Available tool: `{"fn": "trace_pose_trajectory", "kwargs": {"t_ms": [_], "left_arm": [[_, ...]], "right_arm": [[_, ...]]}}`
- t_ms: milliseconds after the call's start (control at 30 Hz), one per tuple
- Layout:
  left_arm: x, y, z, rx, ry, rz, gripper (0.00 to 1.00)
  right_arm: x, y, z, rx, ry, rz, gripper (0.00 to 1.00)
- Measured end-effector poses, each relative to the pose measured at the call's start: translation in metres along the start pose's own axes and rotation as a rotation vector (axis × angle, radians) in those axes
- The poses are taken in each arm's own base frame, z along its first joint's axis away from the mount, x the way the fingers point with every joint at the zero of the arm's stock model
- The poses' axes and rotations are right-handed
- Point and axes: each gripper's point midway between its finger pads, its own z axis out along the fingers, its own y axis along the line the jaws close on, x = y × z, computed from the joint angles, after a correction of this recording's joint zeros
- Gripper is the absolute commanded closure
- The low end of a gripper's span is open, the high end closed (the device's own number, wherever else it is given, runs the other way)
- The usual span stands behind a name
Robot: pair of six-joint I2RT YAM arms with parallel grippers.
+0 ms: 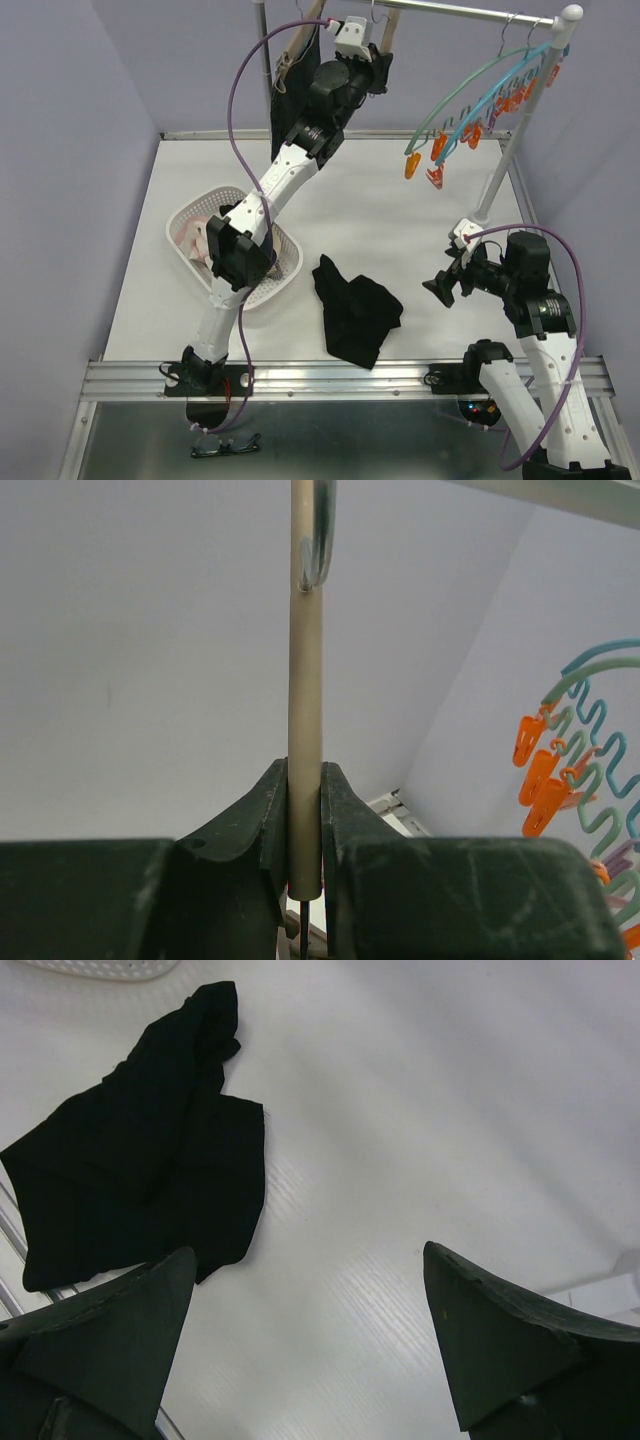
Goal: Remove the underwear clipped to the hanger
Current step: Place the hanger at the clothesline.
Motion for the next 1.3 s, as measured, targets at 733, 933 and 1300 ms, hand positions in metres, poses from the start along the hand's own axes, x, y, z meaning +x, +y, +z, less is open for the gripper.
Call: {"fn": "trace_pose_trajectory", "kwargs": {"t_ms": [733,933,1300], "left_arm": [[-0.011,0.003,0.006,-0.015,-0.059,-0.051,1.00],[-0.007,0.006,0.010,-0.026,-0.072,-0.058,0.98],[-0.001,0.010,0.013,-0.039,-0.080,-0.060,0.80]], "right_arm": [[0.000,-0.002,0.000,0.007,0.001,0.003,0.00],[0.001,-0.002,-0.001,0.010,0.001,0.005,0.00],[0.000,-0.002,-0.002,0.015,-0.004,0.001,0.00]]}}
